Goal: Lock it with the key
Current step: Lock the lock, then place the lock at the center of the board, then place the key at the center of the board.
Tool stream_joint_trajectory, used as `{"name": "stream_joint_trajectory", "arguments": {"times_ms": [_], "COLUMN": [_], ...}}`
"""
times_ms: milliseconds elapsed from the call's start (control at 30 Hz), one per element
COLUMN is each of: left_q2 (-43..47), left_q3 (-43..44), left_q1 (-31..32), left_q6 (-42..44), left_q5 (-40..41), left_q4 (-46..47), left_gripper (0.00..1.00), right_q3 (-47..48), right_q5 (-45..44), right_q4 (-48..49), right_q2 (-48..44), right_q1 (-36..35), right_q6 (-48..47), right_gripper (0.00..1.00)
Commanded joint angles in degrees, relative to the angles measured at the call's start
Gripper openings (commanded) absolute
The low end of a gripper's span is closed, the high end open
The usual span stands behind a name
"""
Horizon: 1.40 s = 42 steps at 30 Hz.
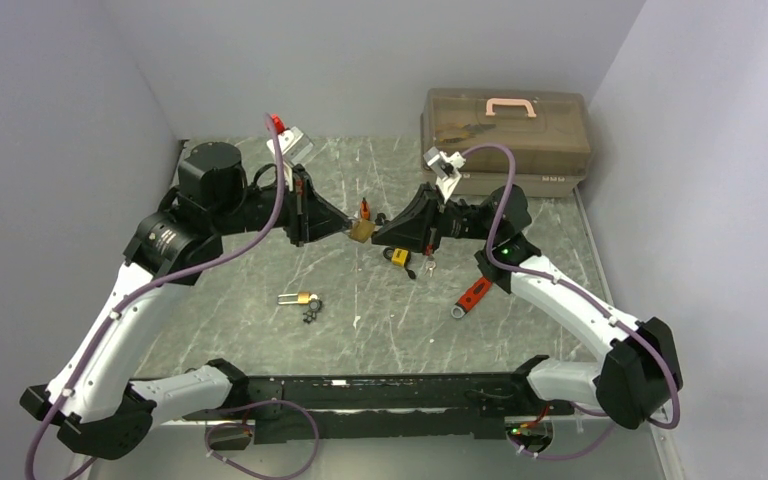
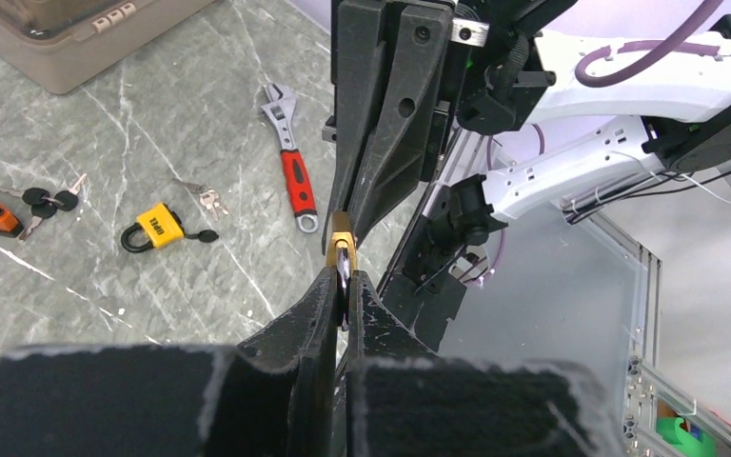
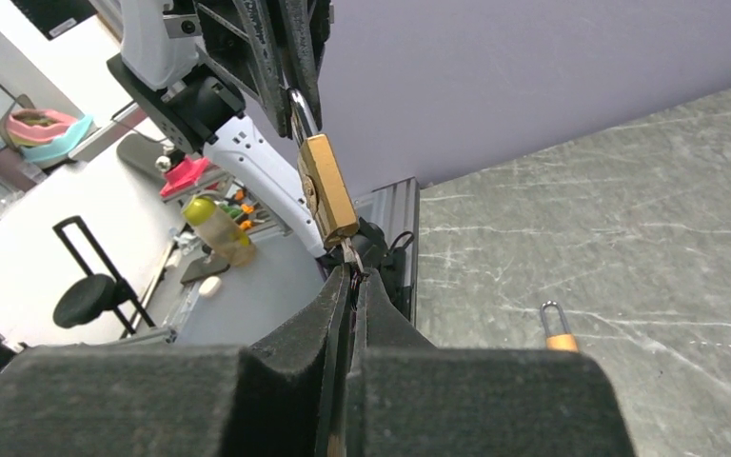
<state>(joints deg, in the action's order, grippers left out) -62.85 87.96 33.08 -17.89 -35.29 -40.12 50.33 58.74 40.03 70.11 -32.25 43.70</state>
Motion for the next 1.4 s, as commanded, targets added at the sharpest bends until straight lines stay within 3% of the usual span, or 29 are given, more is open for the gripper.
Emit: {"name": "stream_joint_trajectory", "arguments": {"times_ms": [0, 367, 667, 967, 1367], "left_q2": [1.88, 3.22, 2.62, -3.08, -17.92], "left_q3": [0.88, -0.46, -9.21, -24.08, -30.72], "left_q1": [-2.03, -6.01, -6.19, -6.19, -6.28], "left_q6": [-0.44, -0.59, -2.68, -9.84, -16.12], "left_q5": [-1.57, -1.20, 18.72, 25.59, 32.56], "left_q4": [2.79, 2.71, 0.63, 12.22, 23.38], "left_gripper": [0.00, 0.00, 0.00, 0.00, 0.00], "right_q3": [1.69, -0.74, -0.84, 3.82, 12.26], "right_q5": [-0.65, -4.43, -23.51, -41.30, -47.46], "right_q4": [-4.40, -12.53, -30.02, -36.71, -34.38], "right_q2": [-2.48, -3.80, -1.00, 11.61, 32.55], "right_q1": [-0.04, 0.35, -0.31, -6.38, -9.37], "right_q6": [-5.07, -10.69, -15.33, -16.70, -14.91], "right_gripper": [0.00, 0.00, 0.00, 0.00, 0.00]}}
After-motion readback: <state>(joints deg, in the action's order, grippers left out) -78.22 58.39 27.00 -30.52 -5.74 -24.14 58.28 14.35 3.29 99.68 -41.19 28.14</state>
